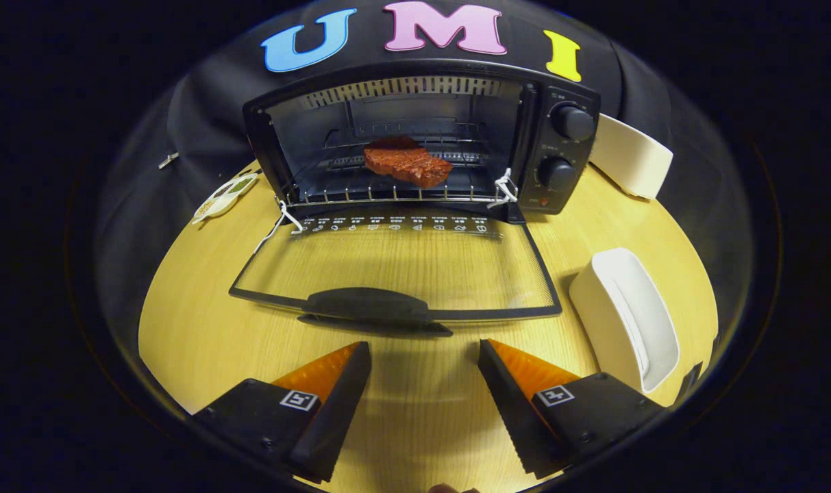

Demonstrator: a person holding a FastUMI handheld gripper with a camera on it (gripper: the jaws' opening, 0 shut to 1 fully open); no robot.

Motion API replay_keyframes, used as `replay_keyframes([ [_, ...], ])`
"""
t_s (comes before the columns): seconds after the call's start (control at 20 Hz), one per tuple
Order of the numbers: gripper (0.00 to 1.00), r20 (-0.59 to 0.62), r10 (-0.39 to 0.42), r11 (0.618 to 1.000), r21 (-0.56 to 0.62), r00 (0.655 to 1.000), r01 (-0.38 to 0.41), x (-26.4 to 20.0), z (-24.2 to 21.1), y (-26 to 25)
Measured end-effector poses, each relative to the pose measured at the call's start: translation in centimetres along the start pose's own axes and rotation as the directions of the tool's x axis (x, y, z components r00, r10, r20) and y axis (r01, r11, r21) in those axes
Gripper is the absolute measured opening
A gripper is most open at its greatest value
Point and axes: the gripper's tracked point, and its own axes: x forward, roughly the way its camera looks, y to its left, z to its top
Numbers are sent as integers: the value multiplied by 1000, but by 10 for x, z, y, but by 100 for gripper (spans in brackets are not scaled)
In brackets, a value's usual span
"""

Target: Open the toaster oven, put the food inside, and close the toaster oven door.

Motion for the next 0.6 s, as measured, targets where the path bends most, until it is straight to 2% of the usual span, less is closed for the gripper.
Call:
replay_keyframes([
  [0.15,99,-6,22,999,-24,1000,-23,4,5,2],
  [0.4,99,42,45,990,-132,998,-39,-8,21,5],
  [0.6,99,99,105,992,-81,990,-97,-30,44,14],
])
